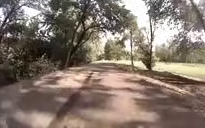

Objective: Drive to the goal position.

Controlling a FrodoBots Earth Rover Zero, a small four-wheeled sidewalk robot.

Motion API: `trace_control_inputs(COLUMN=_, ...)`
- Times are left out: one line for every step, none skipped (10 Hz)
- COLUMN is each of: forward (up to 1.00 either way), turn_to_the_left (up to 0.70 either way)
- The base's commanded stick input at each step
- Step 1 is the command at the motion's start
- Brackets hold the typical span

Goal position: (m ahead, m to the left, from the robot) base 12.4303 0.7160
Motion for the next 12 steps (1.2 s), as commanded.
trace_control_inputs(forward=0.7, turn_to_the_left=0.0)
trace_control_inputs(forward=0.7, turn_to_the_left=0.0)
trace_control_inputs(forward=0.7, turn_to_the_left=0.0)
trace_control_inputs(forward=0.7, turn_to_the_left=0.0)
trace_control_inputs(forward=0.7, turn_to_the_left=0.0)
trace_control_inputs(forward=0.7, turn_to_the_left=0.0)
trace_control_inputs(forward=0.7, turn_to_the_left=0.0)
trace_control_inputs(forward=0.7, turn_to_the_left=0.0)
trace_control_inputs(forward=0.7, turn_to_the_left=0.0)
trace_control_inputs(forward=0.7, turn_to_the_left=0.0)
trace_control_inputs(forward=0.7, turn_to_the_left=0.0)
trace_control_inputs(forward=0.7, turn_to_the_left=0.0)
